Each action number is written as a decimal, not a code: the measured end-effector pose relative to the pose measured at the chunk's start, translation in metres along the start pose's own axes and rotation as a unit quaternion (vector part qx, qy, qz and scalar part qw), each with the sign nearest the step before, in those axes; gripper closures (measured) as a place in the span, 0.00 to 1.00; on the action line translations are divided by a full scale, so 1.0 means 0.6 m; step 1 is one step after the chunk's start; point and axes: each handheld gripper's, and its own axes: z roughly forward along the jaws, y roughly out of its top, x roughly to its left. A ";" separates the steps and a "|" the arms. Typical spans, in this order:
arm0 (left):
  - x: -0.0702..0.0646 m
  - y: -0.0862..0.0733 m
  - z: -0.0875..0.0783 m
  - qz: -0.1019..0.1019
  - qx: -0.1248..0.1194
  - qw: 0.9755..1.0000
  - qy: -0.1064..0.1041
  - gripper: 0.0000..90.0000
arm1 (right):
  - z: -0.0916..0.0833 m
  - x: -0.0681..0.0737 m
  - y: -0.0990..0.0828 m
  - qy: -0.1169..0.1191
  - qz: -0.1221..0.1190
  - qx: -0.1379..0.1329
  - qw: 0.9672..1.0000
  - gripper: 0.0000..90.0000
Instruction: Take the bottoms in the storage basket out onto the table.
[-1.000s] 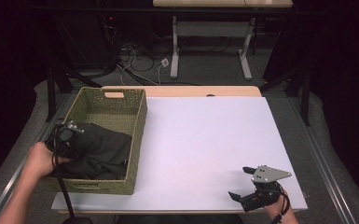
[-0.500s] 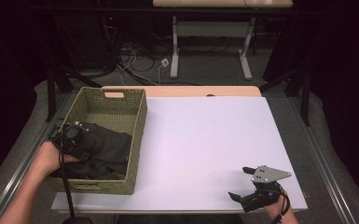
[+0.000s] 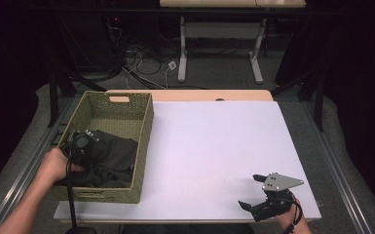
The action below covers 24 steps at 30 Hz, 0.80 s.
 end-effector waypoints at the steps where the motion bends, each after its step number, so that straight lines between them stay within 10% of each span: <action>1: 0.002 -0.002 -0.002 0.005 -0.003 1.000 -0.003 0.58 | 0.000 0.000 0.000 0.000 -0.002 -0.002 1.000 0.01; 24: 0.020 -0.030 -0.050 -0.004 -0.093 0.995 -0.037 0.63 | -0.002 -0.001 0.000 -0.004 0.000 -0.008 1.000 0.01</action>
